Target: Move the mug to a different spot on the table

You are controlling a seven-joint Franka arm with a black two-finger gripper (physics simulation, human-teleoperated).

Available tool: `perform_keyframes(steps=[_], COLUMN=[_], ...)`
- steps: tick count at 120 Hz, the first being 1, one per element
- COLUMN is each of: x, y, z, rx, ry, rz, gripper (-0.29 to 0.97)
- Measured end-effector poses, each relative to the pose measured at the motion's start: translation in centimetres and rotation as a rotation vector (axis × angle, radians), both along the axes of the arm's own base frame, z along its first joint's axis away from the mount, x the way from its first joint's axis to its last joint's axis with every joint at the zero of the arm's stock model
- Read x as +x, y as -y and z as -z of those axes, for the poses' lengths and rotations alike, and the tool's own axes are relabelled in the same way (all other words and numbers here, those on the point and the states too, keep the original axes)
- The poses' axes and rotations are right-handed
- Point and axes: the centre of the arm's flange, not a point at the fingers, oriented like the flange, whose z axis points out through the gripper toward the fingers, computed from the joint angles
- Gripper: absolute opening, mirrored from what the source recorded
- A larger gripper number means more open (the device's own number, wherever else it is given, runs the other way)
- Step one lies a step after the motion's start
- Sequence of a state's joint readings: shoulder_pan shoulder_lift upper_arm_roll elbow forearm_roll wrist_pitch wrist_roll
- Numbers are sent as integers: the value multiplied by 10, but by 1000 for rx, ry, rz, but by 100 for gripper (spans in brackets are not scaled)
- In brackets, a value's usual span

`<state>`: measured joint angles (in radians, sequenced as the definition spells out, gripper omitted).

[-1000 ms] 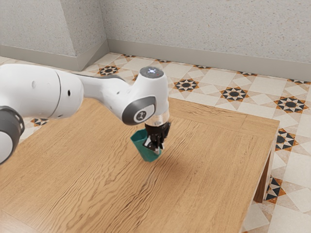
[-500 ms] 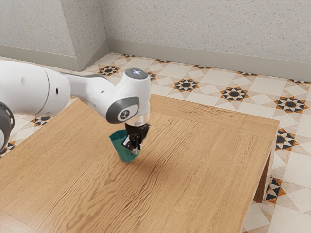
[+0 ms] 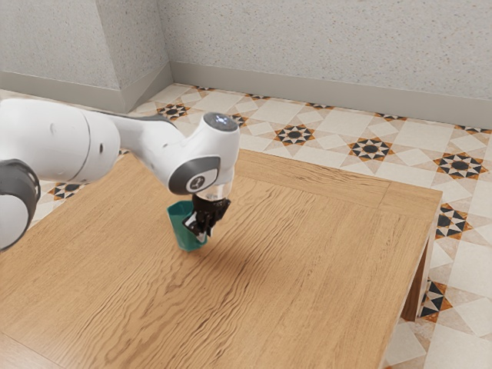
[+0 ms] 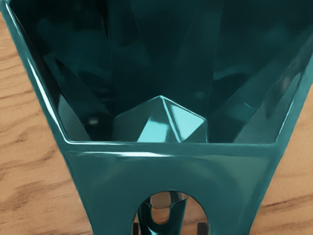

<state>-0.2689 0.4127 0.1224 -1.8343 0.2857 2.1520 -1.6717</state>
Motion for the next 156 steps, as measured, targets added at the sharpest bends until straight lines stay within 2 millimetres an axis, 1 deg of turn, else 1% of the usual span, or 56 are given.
perform_keyframes(steps=[33,59,61,72,79,87,93,98,103,109,119,129,137,146,156], x=[3,3,3,0,1,2,-2,-14,-24,-33,-43,-55,-60,-65,-70], y=[-4,-5,-5,-2,0,2,2,2,1,3,7,12,15,25,35], z=[4,11,12,20,21,21,25,37,44,47,47,39,24,-6,-34], rx=[-1,-6,-7,-17,-24,-31,-39,-52,-66,-81,-99,-113,-125,-137,-148], ry=[-8,-2,-1,16,32,49,51,37,30,32,43,59,83,117,147], rz=[37,60,62,82,92,98,99,92,81,74,67,66,67,78,89], gripper=[-5,-5,-3,18,30,40,46,50,53,56,60,63,64,65,66])
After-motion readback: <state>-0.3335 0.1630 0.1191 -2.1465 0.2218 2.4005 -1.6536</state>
